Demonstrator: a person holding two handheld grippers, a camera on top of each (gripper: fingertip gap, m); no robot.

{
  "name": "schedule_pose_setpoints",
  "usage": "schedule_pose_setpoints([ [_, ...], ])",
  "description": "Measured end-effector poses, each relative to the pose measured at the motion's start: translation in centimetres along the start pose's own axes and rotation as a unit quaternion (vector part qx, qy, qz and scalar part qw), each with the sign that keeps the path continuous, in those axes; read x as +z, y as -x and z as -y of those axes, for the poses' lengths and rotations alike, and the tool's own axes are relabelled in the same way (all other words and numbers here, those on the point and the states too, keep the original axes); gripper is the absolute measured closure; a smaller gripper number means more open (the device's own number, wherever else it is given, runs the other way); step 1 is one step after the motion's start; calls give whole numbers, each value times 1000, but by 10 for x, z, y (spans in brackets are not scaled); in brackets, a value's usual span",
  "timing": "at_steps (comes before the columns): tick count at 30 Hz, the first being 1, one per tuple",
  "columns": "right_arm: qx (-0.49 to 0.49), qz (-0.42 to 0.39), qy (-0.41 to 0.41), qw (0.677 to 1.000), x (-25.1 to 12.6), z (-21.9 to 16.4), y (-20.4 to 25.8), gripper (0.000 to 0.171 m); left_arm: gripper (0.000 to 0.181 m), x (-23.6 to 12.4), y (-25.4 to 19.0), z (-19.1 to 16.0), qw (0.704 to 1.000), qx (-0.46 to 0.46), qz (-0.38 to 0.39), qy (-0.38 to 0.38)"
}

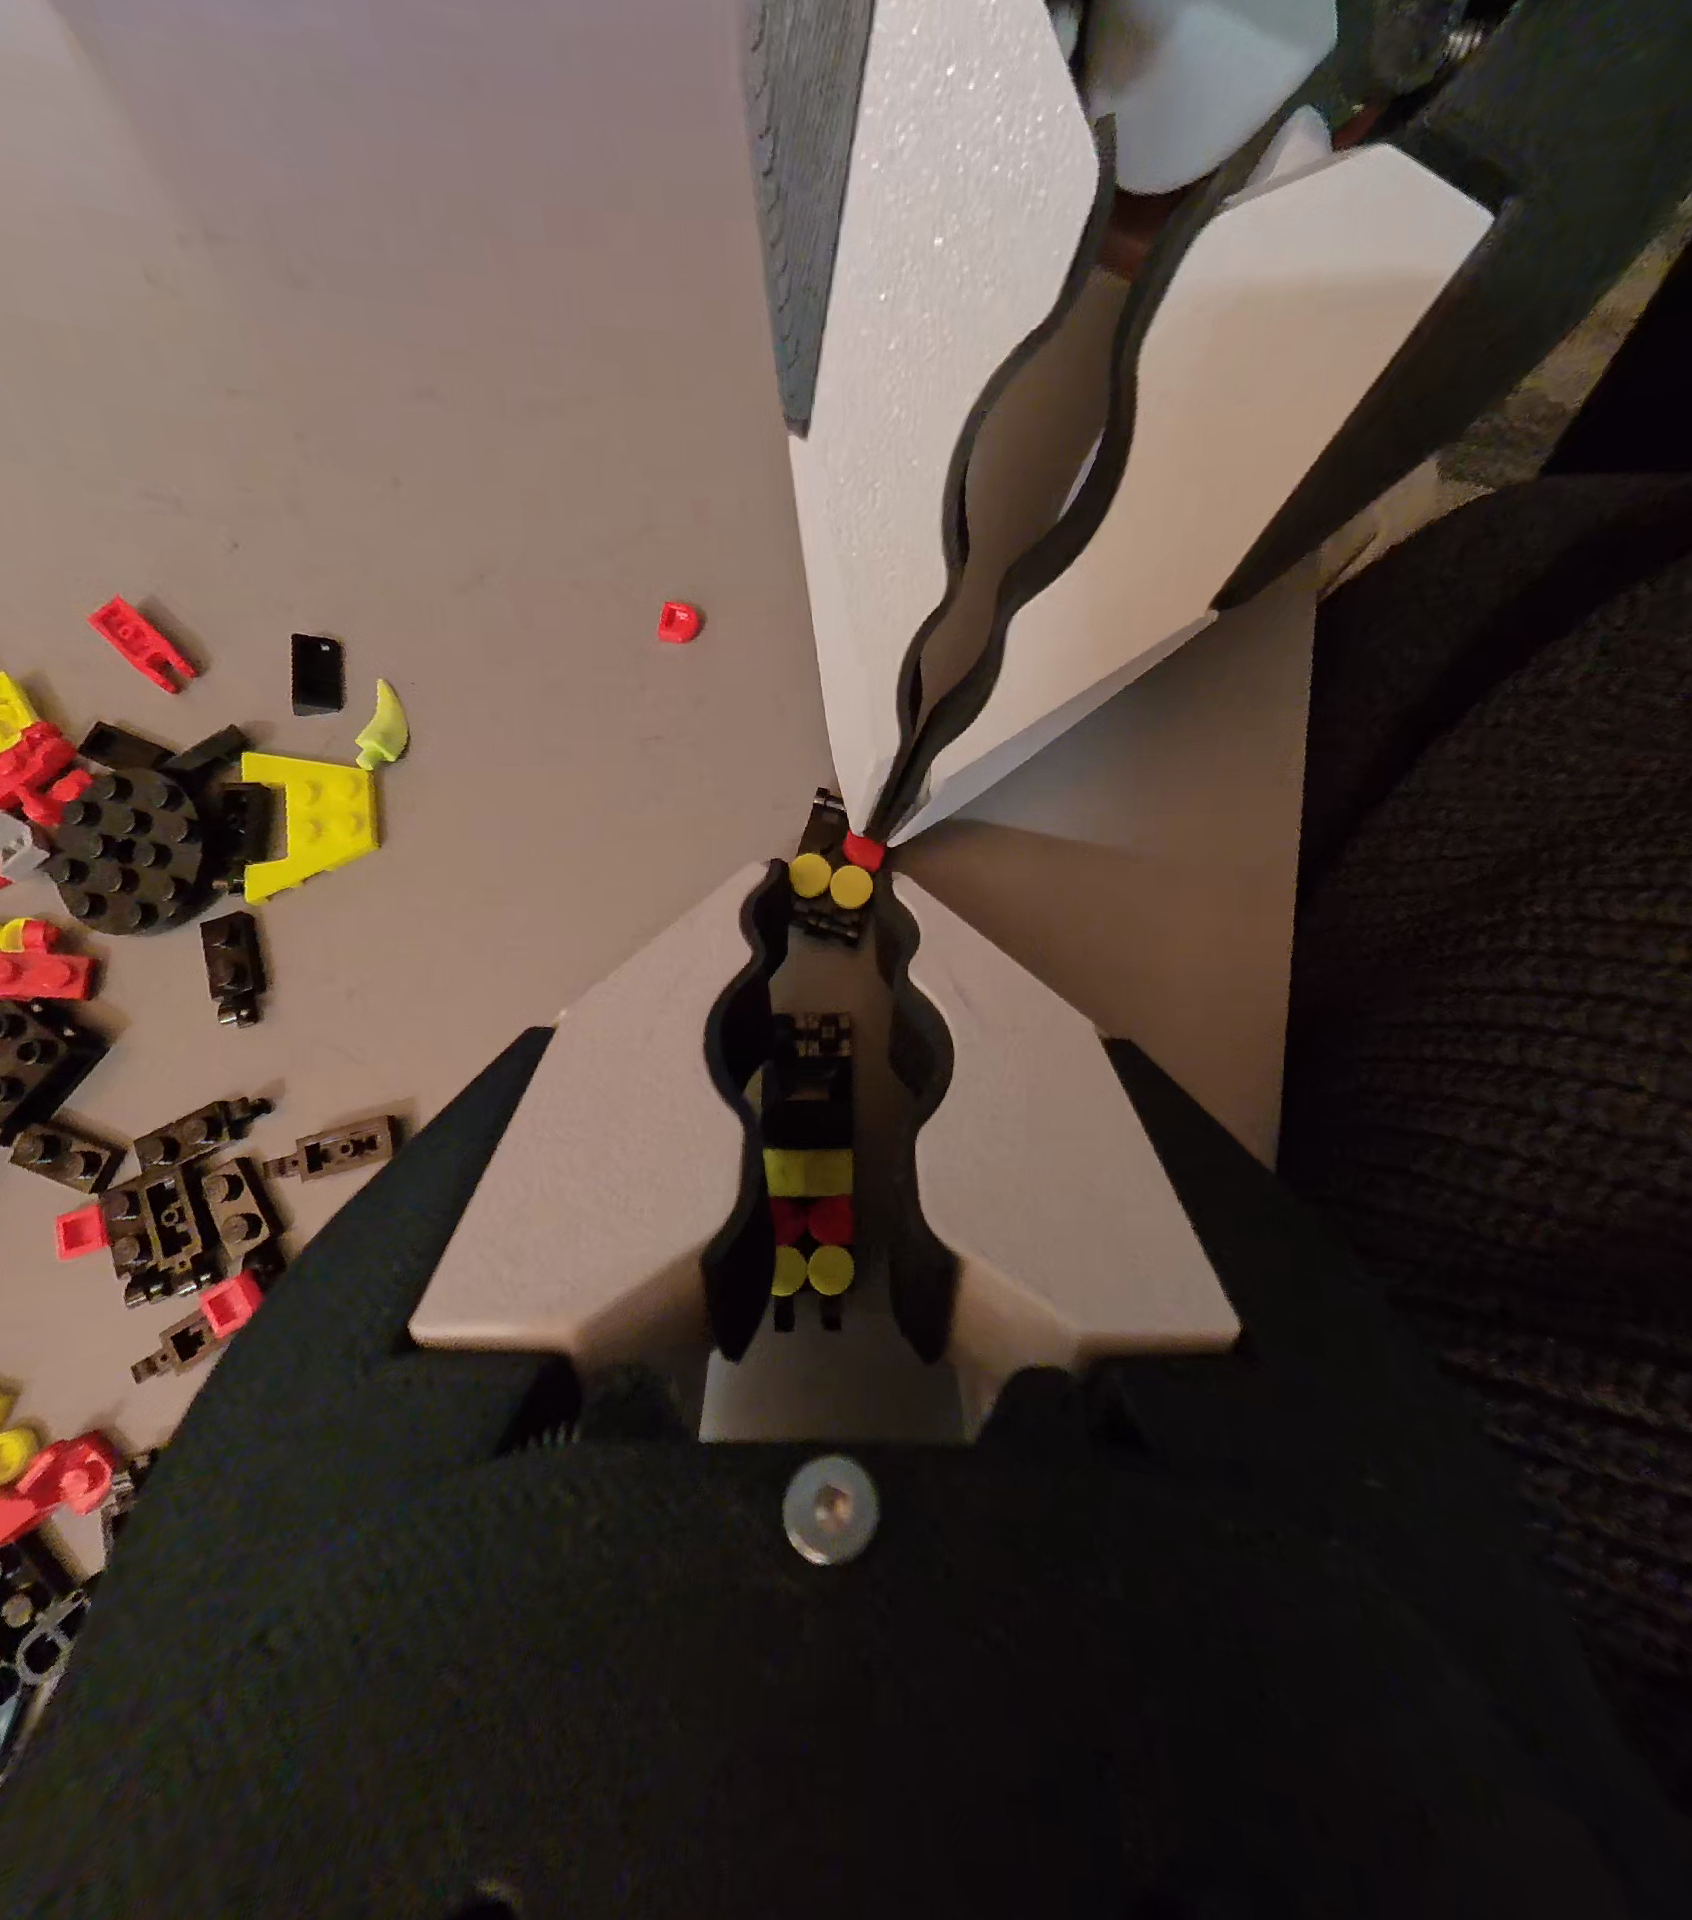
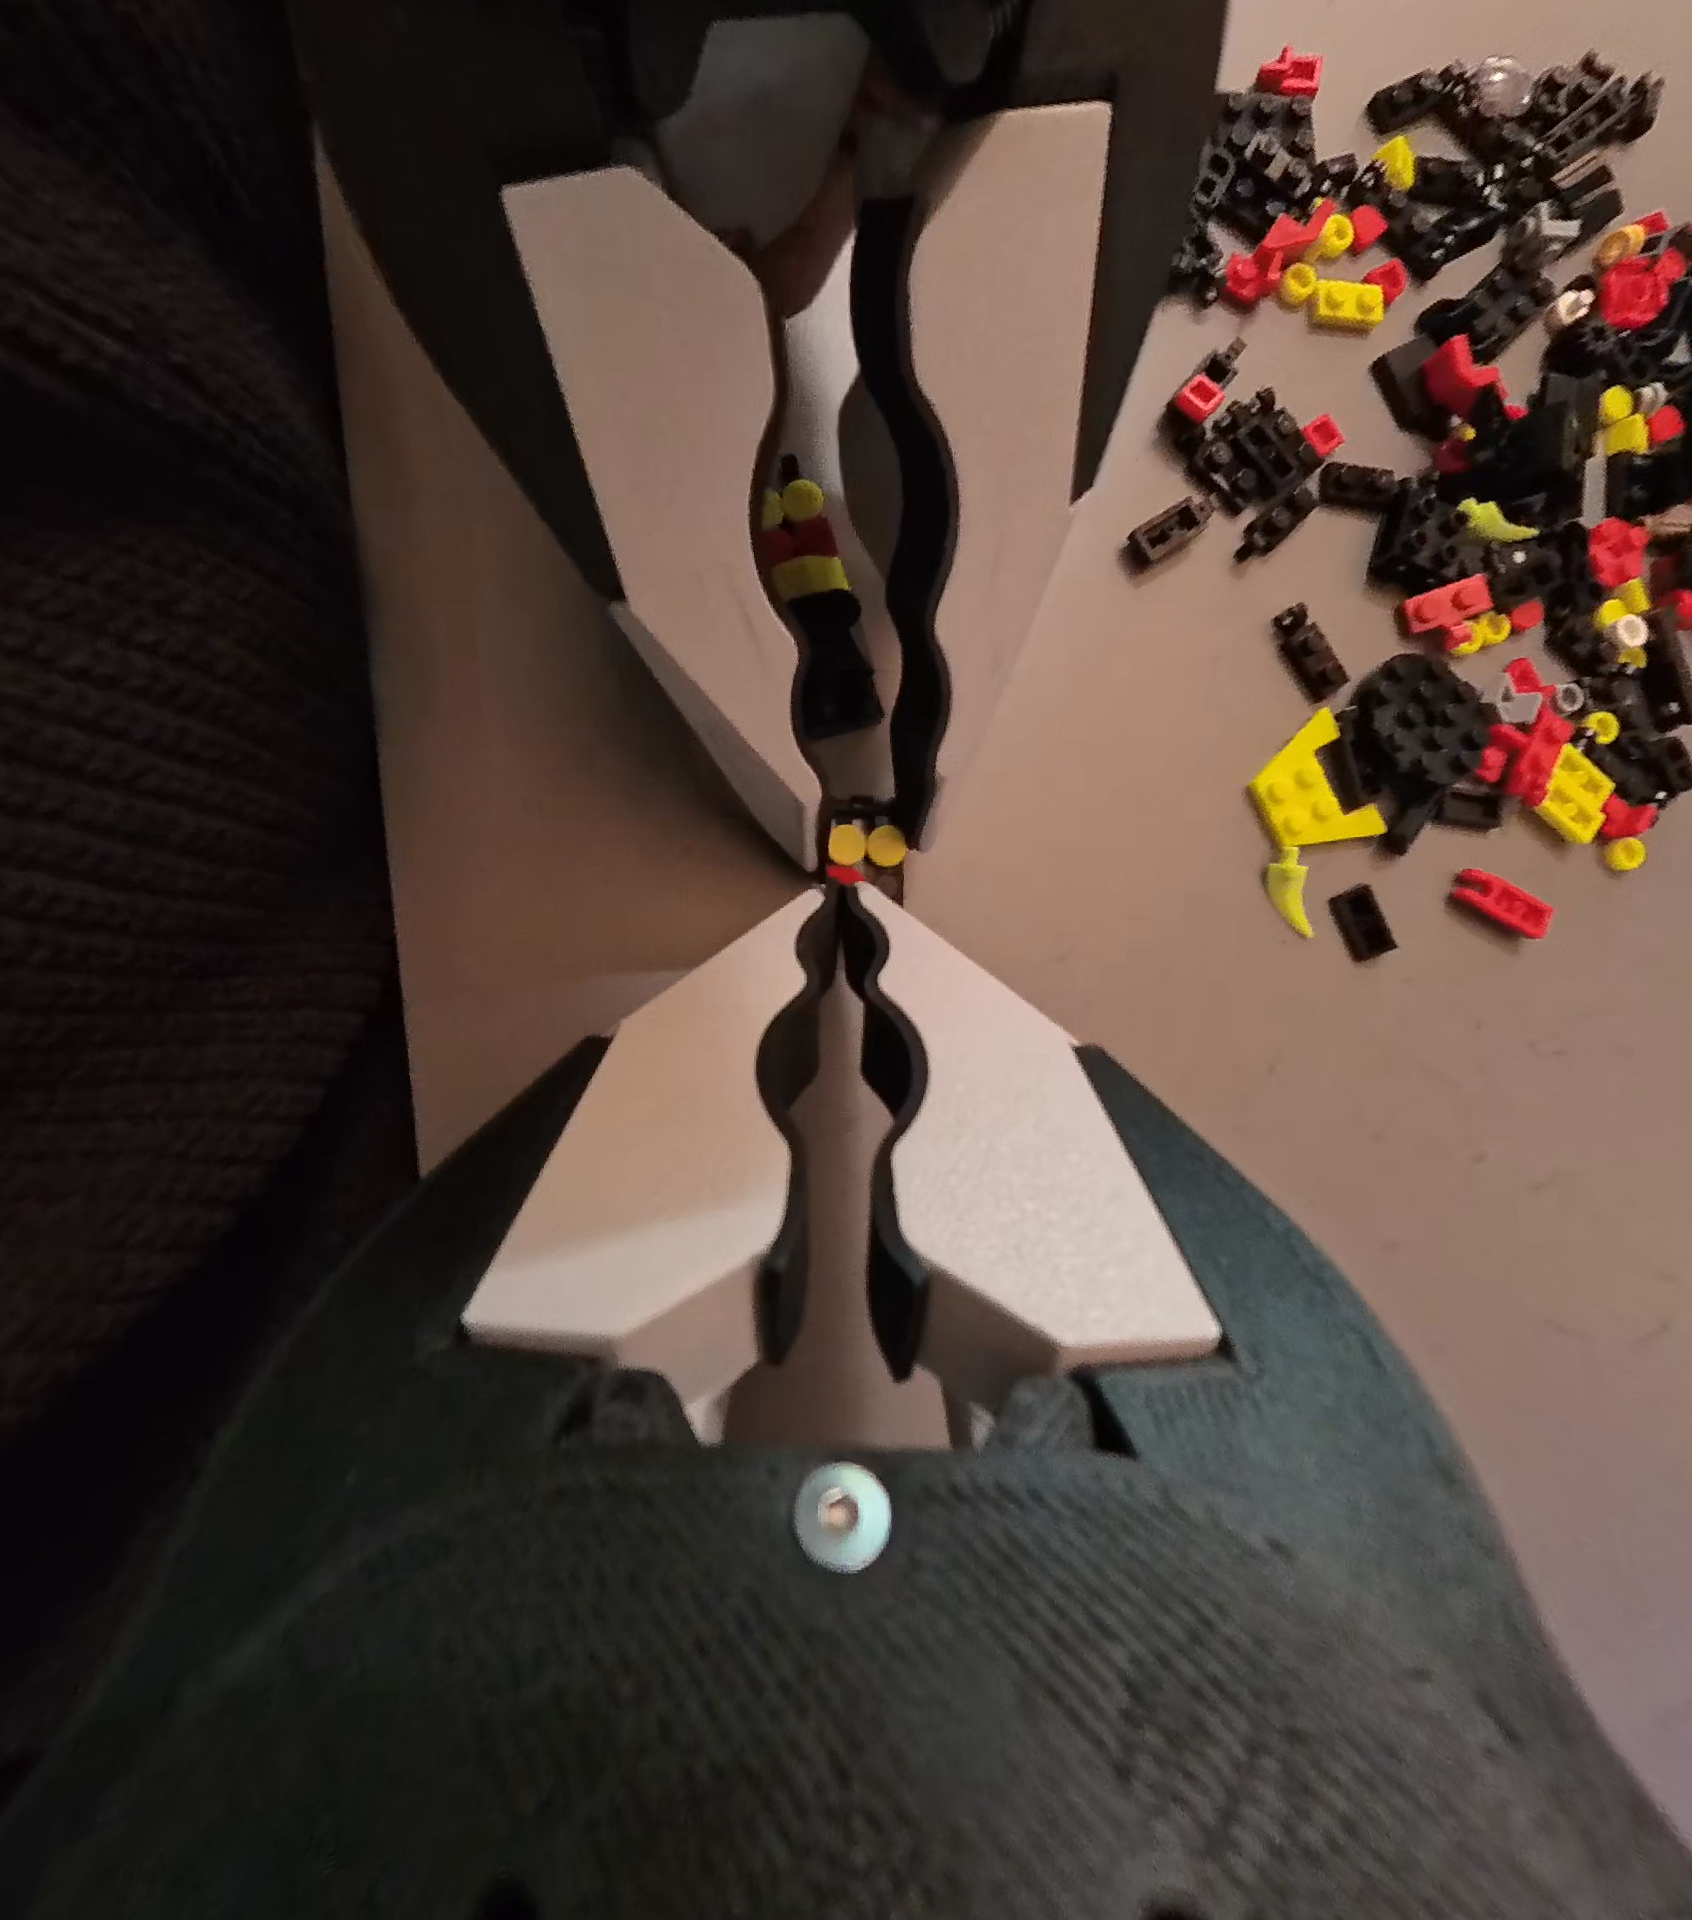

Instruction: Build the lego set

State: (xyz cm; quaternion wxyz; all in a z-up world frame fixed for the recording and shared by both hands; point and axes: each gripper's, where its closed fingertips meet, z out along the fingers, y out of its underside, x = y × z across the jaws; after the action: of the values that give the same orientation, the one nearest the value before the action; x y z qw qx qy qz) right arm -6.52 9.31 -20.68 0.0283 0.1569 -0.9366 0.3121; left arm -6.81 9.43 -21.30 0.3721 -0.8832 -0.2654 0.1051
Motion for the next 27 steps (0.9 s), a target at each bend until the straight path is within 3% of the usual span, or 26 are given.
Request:
schedule_pose_setpoints([
  [7, 127, 54, 24, 990, 1, -1, -1, 171, 167, 0, 0, 0, 1000, -4, 3, 2],
  [18, 76, 32, 75, 994, 2, -1, -1, 171, 167, 0, 1, 0, 1000, -5, 3, 2],
  [27, 89, 115, 111, 983, 3, -1, -1, 171, 167, 1, 1, 1, 1000, -20, 0, -3],
])
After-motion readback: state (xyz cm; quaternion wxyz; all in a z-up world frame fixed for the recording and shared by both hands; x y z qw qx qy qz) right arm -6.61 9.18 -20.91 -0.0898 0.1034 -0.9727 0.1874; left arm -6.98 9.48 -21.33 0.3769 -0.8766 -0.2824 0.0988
